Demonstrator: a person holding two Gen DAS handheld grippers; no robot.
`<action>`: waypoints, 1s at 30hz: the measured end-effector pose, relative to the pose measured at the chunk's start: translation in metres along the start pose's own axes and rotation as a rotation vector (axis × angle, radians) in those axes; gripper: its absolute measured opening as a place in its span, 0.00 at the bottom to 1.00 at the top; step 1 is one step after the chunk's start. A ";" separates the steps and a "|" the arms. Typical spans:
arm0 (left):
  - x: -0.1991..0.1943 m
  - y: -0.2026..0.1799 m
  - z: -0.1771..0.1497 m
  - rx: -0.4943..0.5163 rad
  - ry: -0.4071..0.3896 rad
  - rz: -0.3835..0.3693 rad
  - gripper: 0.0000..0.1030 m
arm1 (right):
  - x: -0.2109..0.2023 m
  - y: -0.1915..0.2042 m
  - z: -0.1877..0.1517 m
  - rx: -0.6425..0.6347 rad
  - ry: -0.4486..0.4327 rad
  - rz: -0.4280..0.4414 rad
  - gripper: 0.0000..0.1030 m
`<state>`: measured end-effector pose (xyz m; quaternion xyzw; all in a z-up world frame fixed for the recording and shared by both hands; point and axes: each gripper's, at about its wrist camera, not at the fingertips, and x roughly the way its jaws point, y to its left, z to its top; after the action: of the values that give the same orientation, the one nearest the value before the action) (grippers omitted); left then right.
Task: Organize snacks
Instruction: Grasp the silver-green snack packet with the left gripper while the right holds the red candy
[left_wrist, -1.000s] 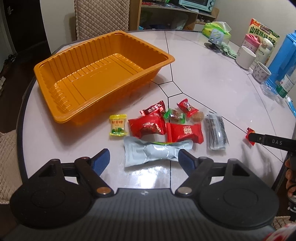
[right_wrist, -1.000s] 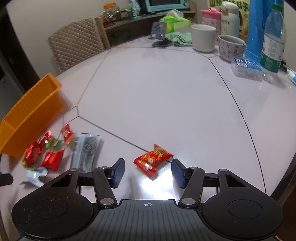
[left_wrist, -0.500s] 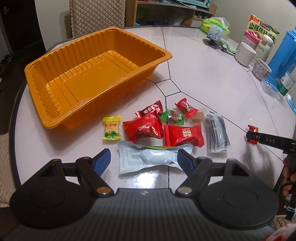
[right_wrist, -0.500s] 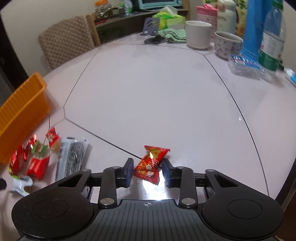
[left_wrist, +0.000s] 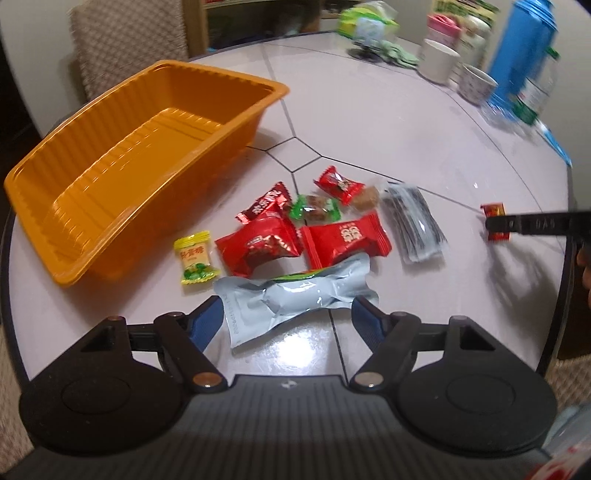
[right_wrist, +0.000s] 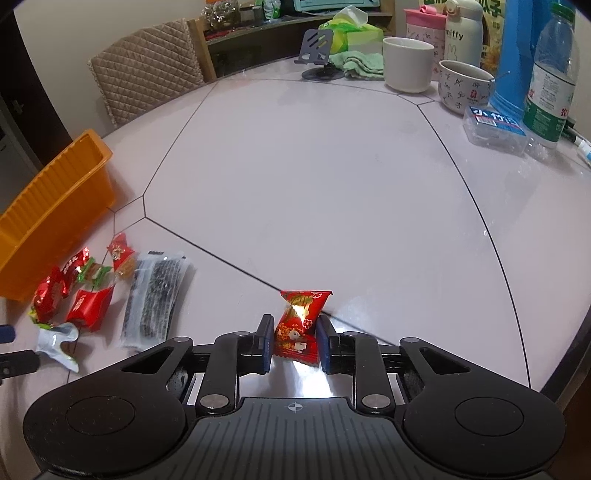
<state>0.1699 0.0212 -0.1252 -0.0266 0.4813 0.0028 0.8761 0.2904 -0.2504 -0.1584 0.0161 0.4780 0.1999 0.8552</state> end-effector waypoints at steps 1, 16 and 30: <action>0.001 0.000 0.000 0.017 -0.002 -0.009 0.72 | -0.002 0.000 -0.001 0.002 0.000 0.001 0.24; 0.028 0.010 0.008 0.132 0.027 -0.113 0.77 | -0.019 -0.003 -0.012 0.032 0.000 0.007 0.24; 0.028 -0.011 0.002 0.160 0.034 -0.013 0.32 | -0.023 -0.003 -0.017 0.045 0.006 0.009 0.24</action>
<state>0.1865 0.0101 -0.1470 0.0403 0.4945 -0.0420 0.8672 0.2666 -0.2639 -0.1498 0.0368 0.4849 0.1932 0.8522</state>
